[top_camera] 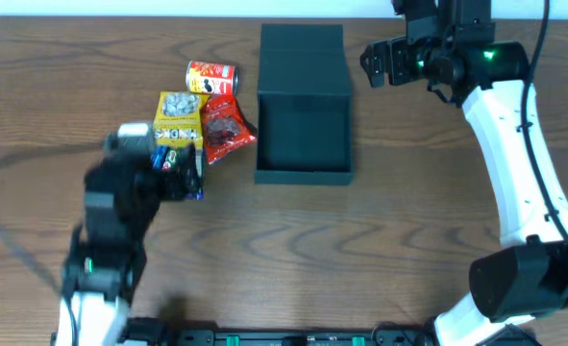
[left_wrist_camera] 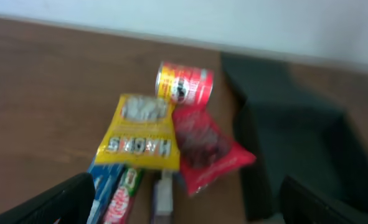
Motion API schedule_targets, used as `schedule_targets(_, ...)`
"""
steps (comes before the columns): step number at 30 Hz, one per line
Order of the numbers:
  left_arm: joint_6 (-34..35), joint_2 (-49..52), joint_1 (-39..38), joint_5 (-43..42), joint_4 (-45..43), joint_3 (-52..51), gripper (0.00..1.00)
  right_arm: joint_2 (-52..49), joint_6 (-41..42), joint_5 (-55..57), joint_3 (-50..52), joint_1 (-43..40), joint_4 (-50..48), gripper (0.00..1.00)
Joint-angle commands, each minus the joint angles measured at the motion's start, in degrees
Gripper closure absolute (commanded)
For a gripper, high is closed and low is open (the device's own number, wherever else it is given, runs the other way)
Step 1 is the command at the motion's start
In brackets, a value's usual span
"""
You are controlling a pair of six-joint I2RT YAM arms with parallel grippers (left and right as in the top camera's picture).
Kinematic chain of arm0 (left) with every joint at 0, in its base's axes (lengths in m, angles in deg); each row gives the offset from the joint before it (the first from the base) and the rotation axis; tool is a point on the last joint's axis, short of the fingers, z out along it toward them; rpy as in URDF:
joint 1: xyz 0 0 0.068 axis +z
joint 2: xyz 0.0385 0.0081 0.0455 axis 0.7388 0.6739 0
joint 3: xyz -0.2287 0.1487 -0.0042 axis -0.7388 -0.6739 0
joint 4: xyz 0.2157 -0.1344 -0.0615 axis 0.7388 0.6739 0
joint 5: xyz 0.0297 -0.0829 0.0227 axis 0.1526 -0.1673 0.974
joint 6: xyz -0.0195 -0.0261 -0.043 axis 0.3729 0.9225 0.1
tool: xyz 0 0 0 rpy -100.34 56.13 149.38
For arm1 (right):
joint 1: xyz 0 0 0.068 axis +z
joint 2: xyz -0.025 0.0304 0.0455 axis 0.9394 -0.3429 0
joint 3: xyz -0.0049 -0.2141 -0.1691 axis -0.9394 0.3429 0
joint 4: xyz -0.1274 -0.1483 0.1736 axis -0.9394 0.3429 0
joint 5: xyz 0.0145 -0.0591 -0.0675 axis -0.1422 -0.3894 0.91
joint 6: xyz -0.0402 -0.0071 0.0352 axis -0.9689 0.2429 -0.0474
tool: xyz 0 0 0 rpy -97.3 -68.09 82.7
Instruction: Pack container
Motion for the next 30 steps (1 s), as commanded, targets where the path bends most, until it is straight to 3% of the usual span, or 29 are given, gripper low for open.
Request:
schedule_targets(1, -8.2, 11.8, 0.0, -0.5, 5.3, 12.0, 0.05, 0.5, -0.5, -0.4, -0.4, 0.5, 0.9, 0.01)
schedule_targets(10, -12.8, 41.9, 0.1, -0.4, 20.7, 43.8, 0.05, 0.5, -0.5, -0.4, -0.4, 0.6, 1.7, 0.01)
schedule_targets(13, -14.6, 47.9, 0.1, -5.0, 24.0, 50.0, 0.05, 0.5, -0.5, -0.4, -0.4, 0.7, 1.7, 0.01)
schedule_targets(16, -14.6, 50.7, 0.0, -10.8, 24.6, 51.3, 0.04, 0.5, -0.5, -0.4, -0.4, 0.6, 1.7, 0.01)
schedule_targets(21, -14.7, 52.5, 0.0, -11.9, 25.9, 51.1, 0.05, 0.5, -0.5, -0.4, -0.4, 0.6, 1.7, 0.01)
schedule_targets(30, -17.7, 54.1, 0.1, 0.2, 30.9, 50.9, 0.05, 0.4, -0.5, -0.4, -0.4, 0.6, 1.0, 0.01)
